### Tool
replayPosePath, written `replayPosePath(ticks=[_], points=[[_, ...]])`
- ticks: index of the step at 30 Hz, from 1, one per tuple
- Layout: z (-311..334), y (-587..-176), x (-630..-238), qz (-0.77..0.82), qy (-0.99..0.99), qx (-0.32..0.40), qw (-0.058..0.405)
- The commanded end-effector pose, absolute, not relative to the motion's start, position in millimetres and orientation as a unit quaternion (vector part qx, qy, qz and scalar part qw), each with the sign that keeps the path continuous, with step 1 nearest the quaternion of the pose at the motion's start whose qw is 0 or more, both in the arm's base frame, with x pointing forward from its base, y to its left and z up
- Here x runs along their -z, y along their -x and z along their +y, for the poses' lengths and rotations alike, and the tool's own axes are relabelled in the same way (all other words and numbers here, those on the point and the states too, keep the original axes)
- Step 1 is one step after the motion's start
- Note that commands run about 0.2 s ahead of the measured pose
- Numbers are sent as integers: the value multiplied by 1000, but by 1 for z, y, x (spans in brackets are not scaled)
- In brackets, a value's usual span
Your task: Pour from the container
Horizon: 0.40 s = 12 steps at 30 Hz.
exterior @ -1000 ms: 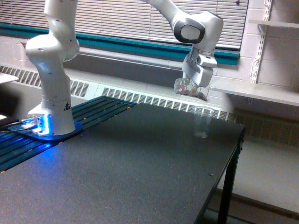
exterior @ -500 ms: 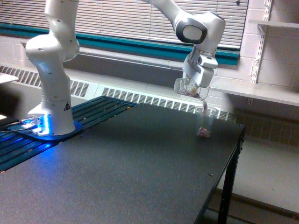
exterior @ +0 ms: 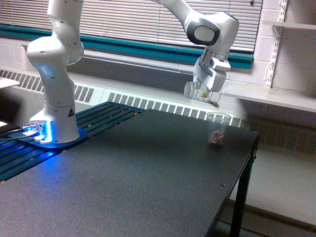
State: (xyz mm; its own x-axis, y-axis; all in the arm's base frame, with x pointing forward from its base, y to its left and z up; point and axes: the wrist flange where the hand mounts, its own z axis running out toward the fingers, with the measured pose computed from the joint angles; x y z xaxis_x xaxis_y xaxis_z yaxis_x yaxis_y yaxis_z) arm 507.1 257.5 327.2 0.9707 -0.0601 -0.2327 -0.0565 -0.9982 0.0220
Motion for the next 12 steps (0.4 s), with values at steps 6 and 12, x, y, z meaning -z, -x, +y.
replayPosePath(ticks=[6, 12], points=[[267, -503, -333, -28, -993, 114, 9], [268, -503, -336, -31, -994, 103, 8]])
